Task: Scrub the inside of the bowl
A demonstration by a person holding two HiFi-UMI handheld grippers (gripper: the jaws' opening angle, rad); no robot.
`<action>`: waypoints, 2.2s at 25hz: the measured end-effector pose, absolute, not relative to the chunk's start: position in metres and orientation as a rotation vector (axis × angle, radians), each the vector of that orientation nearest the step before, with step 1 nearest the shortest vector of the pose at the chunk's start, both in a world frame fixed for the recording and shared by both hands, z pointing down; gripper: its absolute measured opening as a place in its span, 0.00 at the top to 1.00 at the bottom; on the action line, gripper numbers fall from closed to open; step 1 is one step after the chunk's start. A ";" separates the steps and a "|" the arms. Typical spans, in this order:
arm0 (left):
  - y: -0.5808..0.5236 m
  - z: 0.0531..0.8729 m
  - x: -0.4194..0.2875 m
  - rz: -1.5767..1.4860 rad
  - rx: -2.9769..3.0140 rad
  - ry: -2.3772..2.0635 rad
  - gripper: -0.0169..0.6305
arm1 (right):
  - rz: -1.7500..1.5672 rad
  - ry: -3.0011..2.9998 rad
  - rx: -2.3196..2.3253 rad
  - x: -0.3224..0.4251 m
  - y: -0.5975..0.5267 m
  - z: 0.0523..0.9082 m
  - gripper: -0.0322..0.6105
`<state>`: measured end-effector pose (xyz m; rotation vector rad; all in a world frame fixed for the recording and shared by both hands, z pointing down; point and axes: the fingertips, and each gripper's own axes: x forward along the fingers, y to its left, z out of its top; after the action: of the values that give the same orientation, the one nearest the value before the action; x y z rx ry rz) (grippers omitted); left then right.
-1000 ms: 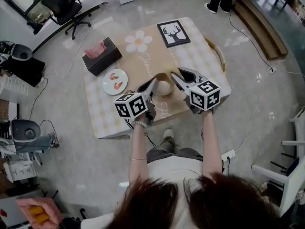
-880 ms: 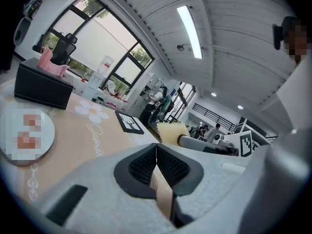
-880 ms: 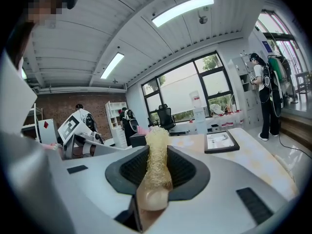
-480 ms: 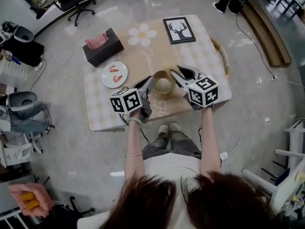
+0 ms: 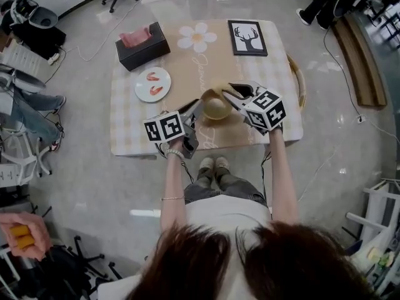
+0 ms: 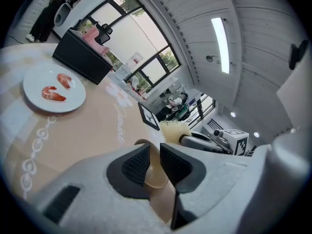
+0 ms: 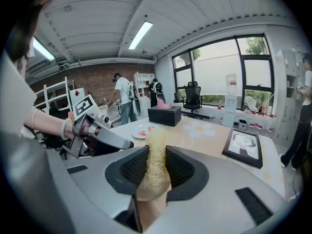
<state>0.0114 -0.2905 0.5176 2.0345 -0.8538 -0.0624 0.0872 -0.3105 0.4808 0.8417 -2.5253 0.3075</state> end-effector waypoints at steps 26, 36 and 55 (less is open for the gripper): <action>-0.274 0.556 0.009 -0.075 1.835 -0.831 0.81 | -0.012 -2.270 0.243 0.069 -0.304 0.509 0.80; -0.268 0.565 0.014 -0.055 1.793 -0.816 0.80 | -0.140 -2.119 -0.011 0.064 -0.299 0.516 0.80; -0.262 0.576 0.023 -0.038 1.745 -0.752 0.80 | -0.293 -1.891 -0.250 0.052 -0.300 0.528 0.80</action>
<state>0.0232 -0.2624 0.5761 1.7454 -0.7524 -0.0380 0.0524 -0.3005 0.5278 -0.2498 -1.8912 -0.2933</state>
